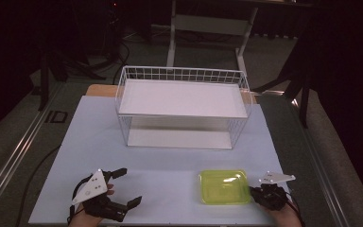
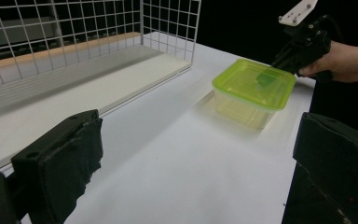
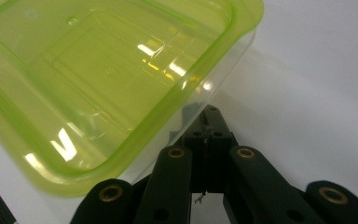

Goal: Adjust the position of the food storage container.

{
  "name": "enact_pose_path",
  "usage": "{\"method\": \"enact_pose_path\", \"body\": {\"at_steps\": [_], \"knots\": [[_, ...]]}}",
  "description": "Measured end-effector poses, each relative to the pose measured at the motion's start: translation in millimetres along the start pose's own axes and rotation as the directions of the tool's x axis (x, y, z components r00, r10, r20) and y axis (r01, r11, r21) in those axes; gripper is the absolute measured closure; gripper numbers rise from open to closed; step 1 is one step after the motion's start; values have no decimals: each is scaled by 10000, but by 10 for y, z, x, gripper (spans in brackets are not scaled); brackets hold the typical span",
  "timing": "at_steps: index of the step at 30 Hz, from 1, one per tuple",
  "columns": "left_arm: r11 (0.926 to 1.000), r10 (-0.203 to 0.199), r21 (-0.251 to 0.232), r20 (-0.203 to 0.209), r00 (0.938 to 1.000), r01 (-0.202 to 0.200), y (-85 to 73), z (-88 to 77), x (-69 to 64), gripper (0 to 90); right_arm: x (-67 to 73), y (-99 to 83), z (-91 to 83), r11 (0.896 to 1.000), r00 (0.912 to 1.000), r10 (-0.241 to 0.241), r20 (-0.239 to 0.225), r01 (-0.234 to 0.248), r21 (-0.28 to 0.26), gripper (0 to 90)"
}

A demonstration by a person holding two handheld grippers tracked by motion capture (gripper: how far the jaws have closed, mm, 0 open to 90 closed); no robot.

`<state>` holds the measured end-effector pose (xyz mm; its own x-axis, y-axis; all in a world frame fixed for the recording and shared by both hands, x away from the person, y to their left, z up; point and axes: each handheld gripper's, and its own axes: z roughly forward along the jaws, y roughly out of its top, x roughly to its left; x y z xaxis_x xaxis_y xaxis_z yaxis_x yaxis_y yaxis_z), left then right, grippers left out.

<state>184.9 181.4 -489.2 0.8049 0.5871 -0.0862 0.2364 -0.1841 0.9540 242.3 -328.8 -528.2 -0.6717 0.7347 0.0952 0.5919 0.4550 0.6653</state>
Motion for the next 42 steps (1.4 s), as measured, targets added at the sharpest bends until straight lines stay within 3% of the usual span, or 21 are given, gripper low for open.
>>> {"method": "enact_pose_path", "body": {"at_steps": [7,11,19,26,33,42], "knots": [[10000,4,3,-5,10000,-4,-1,0,-3,22,66,90,82,9996,9993,-282,-244,285,86,900],[10000,17,28,14,10000,-17,-5,6,-5,23,138,191,203,9972,9970,-611,-474,630,410,900],[10000,5,25,12,10000,-5,-5,1,-4,23,248,305,317,9941,9939,-797,-766,849,675,900],[10000,-11,41,28,10000,11,-11,0,-2,22,286,336,297,9934,9933,-887,-735,937,669,900],[10000,-10,67,46,10000,9,-12,14,-11,22,280,246,154,9969,9939,-523,-976,577,526,900],[9999,14,116,53,10000,-15,-15,17,-16,23,423,373,287,9933,9863,-913,-1371,1000,579,900]]}}
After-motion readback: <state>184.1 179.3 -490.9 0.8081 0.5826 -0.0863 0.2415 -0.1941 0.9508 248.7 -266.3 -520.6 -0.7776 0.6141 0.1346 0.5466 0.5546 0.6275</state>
